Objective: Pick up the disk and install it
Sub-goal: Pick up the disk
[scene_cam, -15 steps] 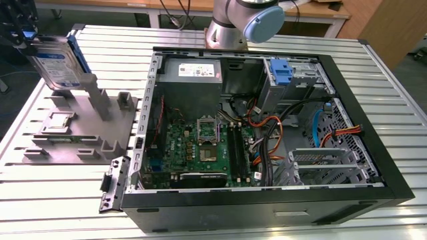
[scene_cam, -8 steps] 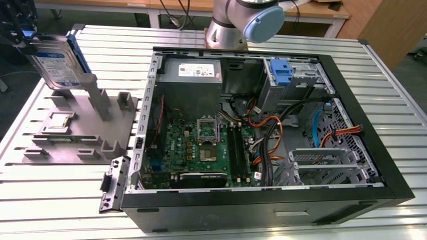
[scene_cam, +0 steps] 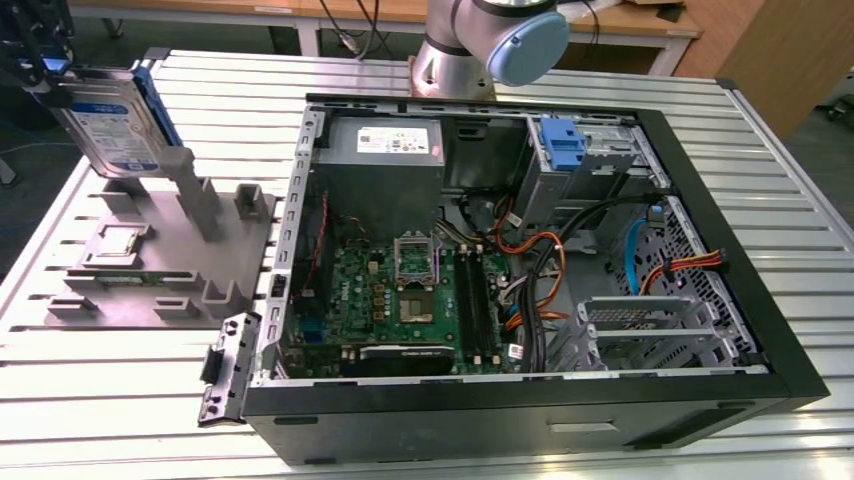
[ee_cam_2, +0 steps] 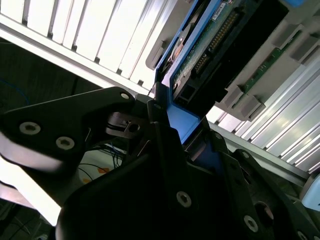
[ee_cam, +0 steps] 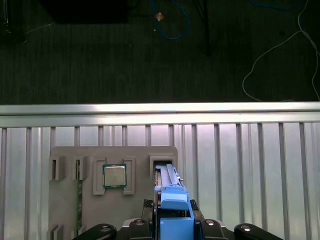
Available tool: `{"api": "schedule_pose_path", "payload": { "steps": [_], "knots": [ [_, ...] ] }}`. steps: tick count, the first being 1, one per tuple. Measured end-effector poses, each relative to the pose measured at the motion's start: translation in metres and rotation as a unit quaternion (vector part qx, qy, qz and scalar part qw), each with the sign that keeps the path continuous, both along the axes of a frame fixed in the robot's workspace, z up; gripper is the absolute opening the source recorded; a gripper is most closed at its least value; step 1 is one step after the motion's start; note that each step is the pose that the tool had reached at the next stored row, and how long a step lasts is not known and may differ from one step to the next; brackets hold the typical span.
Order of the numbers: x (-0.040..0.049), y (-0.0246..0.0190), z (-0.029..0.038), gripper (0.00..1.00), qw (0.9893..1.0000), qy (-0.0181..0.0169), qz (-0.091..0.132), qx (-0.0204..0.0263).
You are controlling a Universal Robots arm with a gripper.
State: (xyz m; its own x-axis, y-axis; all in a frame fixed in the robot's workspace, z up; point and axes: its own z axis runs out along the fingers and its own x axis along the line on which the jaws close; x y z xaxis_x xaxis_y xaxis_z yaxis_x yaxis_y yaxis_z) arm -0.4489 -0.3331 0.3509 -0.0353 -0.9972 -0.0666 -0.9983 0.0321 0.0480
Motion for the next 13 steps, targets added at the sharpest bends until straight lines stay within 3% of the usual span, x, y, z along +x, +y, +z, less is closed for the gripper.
{"api": "schedule_pose_path", "payload": {
  "steps": [13],
  "knots": [
    [0.0000, 0.0000, 0.0033, 0.36, 1.0000, 0.0001, 0.000, 0.0000]
  ]
}}
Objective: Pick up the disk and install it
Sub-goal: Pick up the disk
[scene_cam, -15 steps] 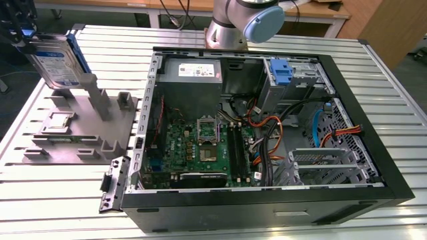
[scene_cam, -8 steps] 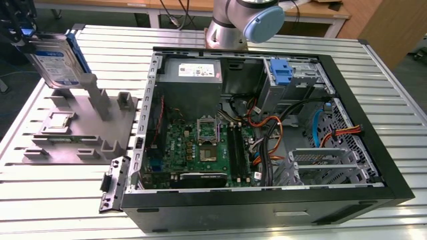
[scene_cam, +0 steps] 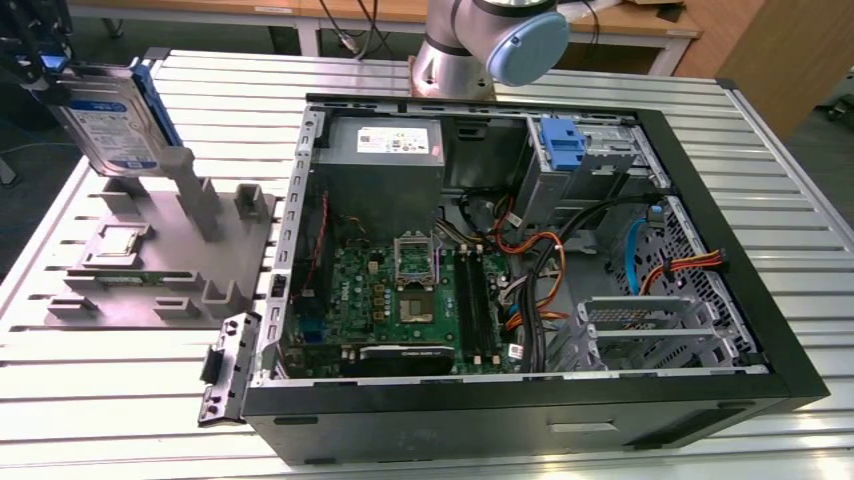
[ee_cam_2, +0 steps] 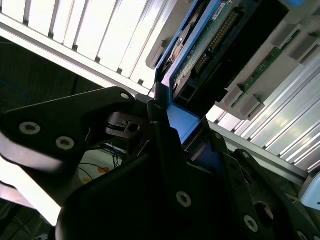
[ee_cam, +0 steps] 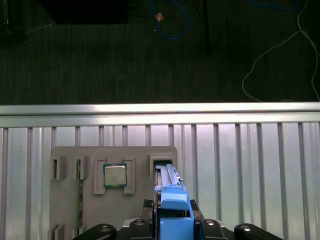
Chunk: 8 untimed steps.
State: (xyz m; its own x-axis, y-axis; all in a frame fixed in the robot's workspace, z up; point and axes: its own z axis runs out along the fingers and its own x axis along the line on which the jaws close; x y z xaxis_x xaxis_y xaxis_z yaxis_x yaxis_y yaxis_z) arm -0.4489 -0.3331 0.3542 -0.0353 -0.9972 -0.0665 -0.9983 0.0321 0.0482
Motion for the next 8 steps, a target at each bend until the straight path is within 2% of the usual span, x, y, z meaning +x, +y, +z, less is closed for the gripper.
{"api": "schedule_pose_path", "payload": {
  "steps": [8],
  "knots": [
    [0.0000, 0.0000, 0.0028, 0.36, 1.0000, 0.0000, 0.000, 0.0000]
  ]
}}
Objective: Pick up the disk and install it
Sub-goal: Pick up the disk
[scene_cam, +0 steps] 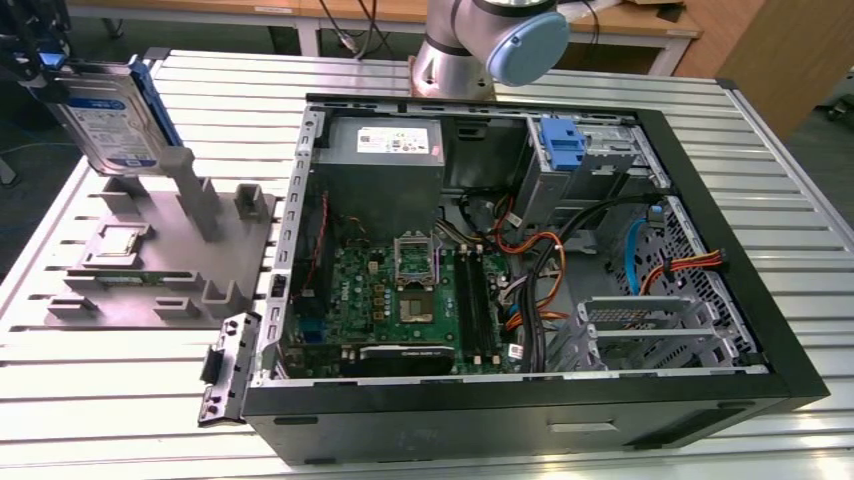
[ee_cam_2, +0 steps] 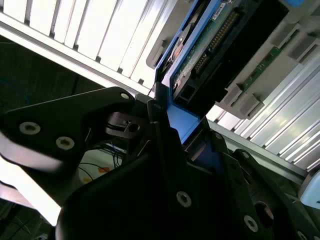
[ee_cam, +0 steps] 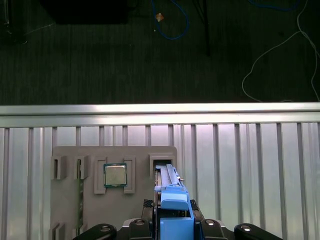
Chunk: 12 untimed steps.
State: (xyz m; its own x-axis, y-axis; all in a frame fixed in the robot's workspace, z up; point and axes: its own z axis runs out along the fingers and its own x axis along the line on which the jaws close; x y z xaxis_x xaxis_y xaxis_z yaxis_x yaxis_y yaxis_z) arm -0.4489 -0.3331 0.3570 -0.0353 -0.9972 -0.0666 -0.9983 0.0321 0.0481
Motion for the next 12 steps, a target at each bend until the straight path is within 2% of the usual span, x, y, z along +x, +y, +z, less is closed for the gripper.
{"api": "schedule_pose_path", "payload": {
  "steps": [12],
  "knots": [
    [0.0000, 0.0000, 0.0061, 0.36, 1.0000, 0.0000, 0.000, 0.0000]
  ]
}}
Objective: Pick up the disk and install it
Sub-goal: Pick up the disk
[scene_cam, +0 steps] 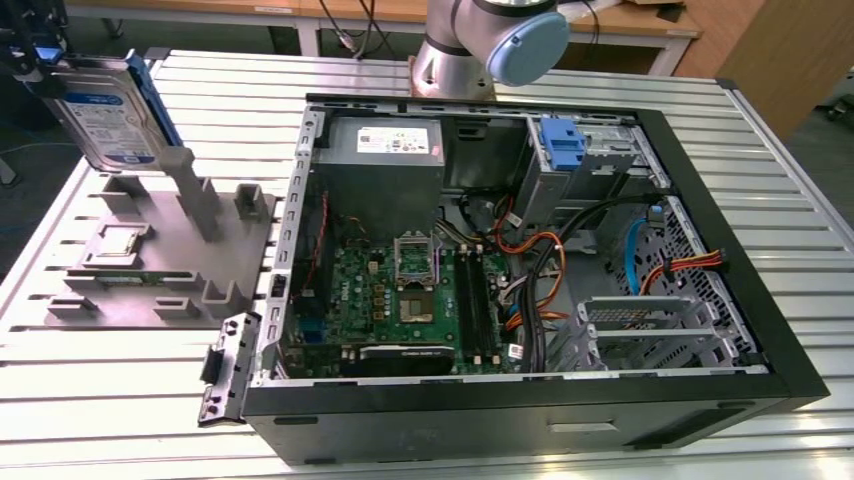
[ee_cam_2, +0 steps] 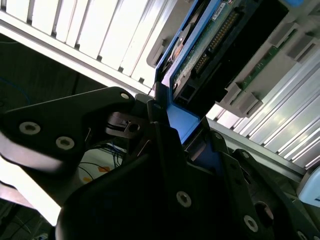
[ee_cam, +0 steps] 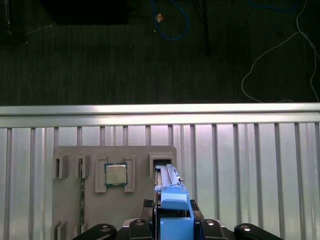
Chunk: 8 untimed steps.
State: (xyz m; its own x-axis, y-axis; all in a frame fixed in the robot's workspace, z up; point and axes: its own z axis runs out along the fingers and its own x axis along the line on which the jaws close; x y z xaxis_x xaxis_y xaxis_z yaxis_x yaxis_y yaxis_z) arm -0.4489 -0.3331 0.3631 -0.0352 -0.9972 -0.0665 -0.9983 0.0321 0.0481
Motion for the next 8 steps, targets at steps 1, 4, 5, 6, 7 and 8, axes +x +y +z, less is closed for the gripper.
{"api": "schedule_pose_path", "payload": {
  "steps": [1, 4, 5, 6, 7, 8],
  "knots": [
    [0.0000, 0.0000, 0.0005, 0.36, 1.0000, 0.0000, 0.000, 0.0000],
    [0.0000, 0.0000, 0.0021, 0.36, 1.0000, 0.0000, 0.000, -0.0001],
    [0.0000, 0.0000, 0.0026, 0.36, 1.0000, 0.0000, 0.000, -0.0001],
    [0.0000, 0.0000, 0.0031, 0.36, 1.0000, 0.0000, 0.000, -0.0001],
    [0.0000, 0.0000, 0.0036, 0.36, 1.0000, 0.0000, 0.000, -0.0001],
    [0.0000, 0.0000, 0.0039, 0.36, 1.0000, 0.0000, 0.000, -0.0001]
  ]
}}
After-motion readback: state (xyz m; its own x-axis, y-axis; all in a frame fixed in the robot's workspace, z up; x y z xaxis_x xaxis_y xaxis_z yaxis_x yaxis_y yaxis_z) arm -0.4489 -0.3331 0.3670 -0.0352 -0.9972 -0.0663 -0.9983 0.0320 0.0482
